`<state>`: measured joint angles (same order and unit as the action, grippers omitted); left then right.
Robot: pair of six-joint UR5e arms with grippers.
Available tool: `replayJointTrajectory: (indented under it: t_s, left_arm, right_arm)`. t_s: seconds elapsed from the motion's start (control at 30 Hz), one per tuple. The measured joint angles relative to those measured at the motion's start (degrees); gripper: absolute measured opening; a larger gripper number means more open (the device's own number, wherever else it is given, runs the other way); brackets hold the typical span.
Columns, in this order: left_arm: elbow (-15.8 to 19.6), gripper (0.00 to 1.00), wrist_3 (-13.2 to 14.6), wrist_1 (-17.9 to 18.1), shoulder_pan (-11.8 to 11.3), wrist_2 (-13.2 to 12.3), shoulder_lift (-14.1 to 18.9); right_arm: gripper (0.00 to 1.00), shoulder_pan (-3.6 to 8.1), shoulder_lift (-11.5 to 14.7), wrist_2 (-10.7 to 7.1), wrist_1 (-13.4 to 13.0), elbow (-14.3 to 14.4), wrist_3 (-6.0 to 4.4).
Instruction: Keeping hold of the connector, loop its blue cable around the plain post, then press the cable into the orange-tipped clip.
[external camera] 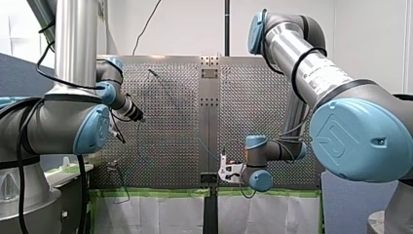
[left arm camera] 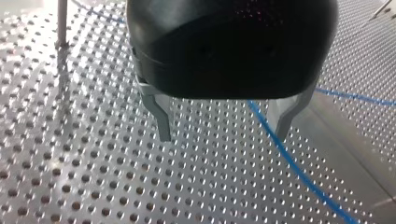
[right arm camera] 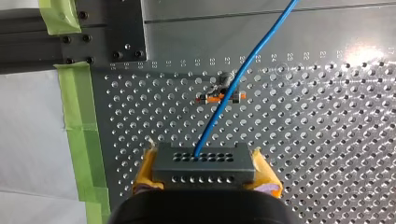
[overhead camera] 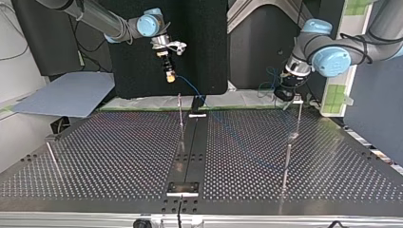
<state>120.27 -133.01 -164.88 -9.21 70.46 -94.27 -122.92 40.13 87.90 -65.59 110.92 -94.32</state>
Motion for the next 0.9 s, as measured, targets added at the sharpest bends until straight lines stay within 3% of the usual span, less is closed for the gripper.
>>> replayJointTrajectory:
  t_s: [0.33, 0.5, 0.9]
  left_arm:
    - [1.4, 1.0, -0.7, -0.3, 2.5, 0.8, 4.4]
    - [2.1, 1.0, -0.7, -0.9, 3.5, 2.6, 6.0]
    - [2.1, 1.0, 4.1, -6.9, 4.2, 8.0, 11.9]
  right_arm:
    - [0.0, -0.08, 0.0, 0.0, 0.1, 0.0, 0.0]
    - [0.0, -0.08, 0.0, 0.0, 0.1, 0.0, 0.0]
    - [0.0, -0.09, 0.0, 0.0, 0.0, 0.0, -0.18]
